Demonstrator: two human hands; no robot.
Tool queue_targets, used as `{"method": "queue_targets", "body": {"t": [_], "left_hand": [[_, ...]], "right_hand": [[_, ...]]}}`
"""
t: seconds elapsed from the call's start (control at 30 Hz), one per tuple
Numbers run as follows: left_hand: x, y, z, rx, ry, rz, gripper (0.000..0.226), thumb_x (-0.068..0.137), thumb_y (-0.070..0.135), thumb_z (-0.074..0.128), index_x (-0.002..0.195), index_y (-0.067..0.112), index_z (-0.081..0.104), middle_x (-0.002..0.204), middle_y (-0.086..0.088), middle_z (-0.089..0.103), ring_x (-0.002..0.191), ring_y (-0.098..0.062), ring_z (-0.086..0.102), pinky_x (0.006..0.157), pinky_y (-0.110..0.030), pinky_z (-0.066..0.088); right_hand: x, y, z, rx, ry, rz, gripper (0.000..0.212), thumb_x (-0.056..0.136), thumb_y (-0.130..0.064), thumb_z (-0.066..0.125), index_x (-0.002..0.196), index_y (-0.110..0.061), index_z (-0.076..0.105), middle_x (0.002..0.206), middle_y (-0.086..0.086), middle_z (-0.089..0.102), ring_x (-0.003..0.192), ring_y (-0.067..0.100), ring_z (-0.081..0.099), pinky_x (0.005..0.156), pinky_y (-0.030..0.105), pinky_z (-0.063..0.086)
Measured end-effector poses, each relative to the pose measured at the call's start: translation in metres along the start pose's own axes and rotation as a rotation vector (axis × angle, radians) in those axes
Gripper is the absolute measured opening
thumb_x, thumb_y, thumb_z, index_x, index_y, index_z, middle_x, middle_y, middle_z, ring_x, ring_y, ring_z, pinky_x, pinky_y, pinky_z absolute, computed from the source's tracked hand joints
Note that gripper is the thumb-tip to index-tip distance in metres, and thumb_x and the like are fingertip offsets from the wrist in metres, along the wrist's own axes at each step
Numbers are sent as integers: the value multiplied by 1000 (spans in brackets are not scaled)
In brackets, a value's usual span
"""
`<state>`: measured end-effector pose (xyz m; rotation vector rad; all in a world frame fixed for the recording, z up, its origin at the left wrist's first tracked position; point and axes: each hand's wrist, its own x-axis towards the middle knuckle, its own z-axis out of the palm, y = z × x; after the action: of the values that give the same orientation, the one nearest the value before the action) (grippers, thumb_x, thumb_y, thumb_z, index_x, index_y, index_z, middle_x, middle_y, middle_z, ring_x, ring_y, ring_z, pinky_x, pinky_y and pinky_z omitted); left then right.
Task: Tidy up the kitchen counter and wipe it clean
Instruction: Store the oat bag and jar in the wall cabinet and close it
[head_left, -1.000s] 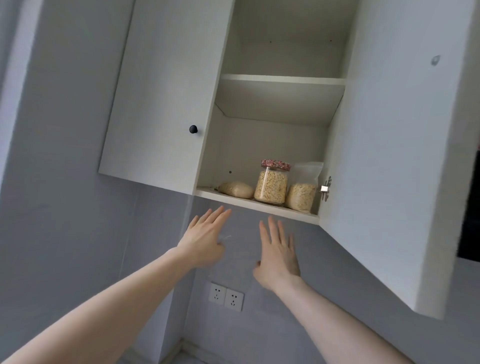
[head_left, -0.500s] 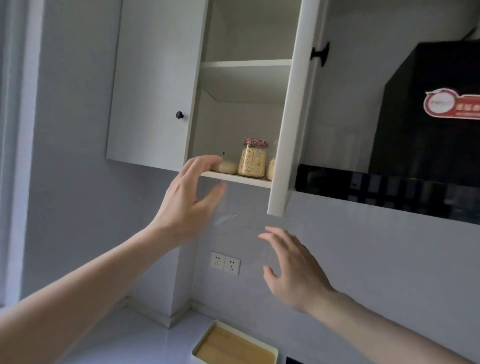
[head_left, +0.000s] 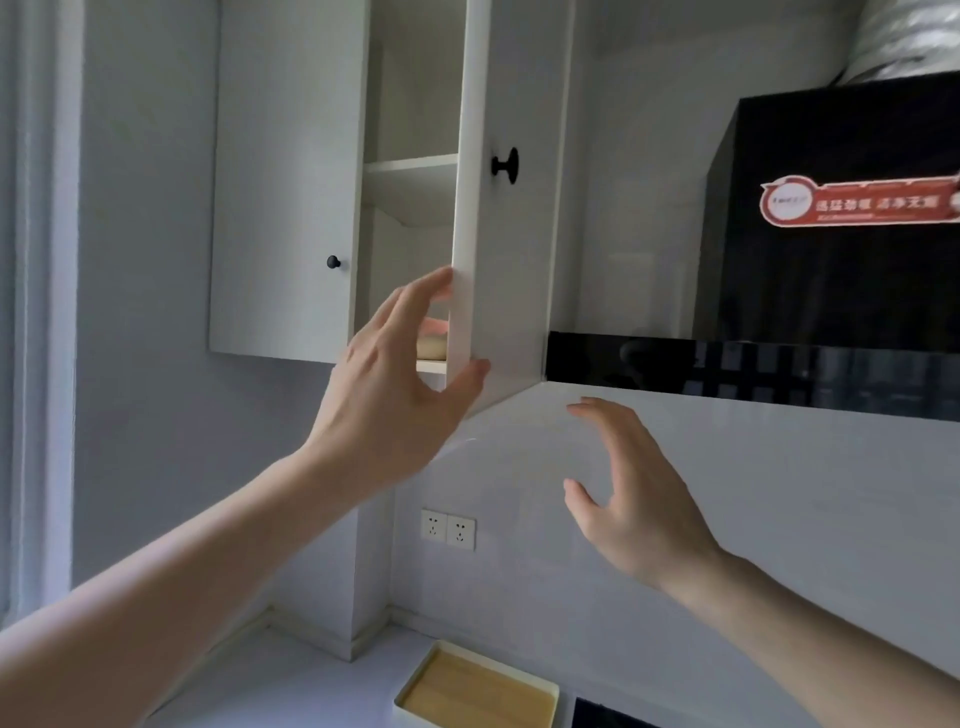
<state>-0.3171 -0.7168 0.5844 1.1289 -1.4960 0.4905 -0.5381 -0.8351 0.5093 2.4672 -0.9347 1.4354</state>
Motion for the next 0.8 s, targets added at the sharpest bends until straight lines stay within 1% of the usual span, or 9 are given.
{"method": "queue_targets", "body": {"t": [0.07,0.13,0.2,0.27,0.4,0.53,0.6,0.67,0.8], "left_hand": [[0,-2,0,-18,4,-53,48,88,33,75,133,32,56,114,32,62,91,25,53,81,-3,40],[2,-4,-3,-45,-9,-91,32,89,30,74,118,35,62,97,41,63,87,27,55,75,3,38],[4,-8,-6,-53,-14,-94,23,90,29,74,105,41,62,92,48,61,86,28,55,72,4,38],[4,-15,-10,-55,-11,-113,17,91,28,72,102,38,65,90,49,61,89,25,58,70,3,39],[6,-43,-21,-36,27,-206,16,92,30,70,106,36,71,82,40,67,88,11,68,70,-8,44],[14,-85,-35,33,63,-307,5,92,31,70,95,29,74,83,21,73,77,3,69,66,-19,48],[19,-107,-37,79,63,-335,11,92,34,69,88,25,73,78,13,74,76,-8,68,69,-27,49],[25,-133,-42,115,72,-367,17,93,36,68,84,22,72,73,10,72,73,-15,65,68,-29,46],[41,-180,-45,137,67,-426,17,93,38,67,87,25,76,77,14,72,78,-14,65,69,-27,45]], "right_hand": [[2,1,-3,0,3,-4,66,88,-23,69,145,-35,38,150,-23,35,138,3,39,107,21,36],[5,1,-4,-3,-1,-7,66,89,-23,69,145,-35,37,150,-23,34,138,3,38,107,22,37],[10,2,-2,-4,4,-13,66,88,-23,70,145,-34,38,150,-22,34,138,3,38,108,22,37],[16,1,1,-5,8,-16,66,88,-22,70,145,-33,39,151,-22,34,139,3,37,106,18,33],[30,0,15,-8,5,-28,66,89,-23,69,146,-33,38,157,-18,27,146,4,26,106,17,28],[48,-2,38,-2,13,-47,70,87,-22,71,146,-35,37,161,-17,22,149,5,21,104,25,35],[58,-3,50,1,12,-45,69,87,-21,70,146,-34,37,162,-17,20,150,5,19,105,25,34],[75,-8,69,15,22,-64,69,86,-20,70,146,-32,38,162,-15,21,150,6,18,108,24,30],[107,-13,102,10,39,-100,72,85,-18,71,148,-28,38,162,-9,22,150,12,21,112,27,28]]}}
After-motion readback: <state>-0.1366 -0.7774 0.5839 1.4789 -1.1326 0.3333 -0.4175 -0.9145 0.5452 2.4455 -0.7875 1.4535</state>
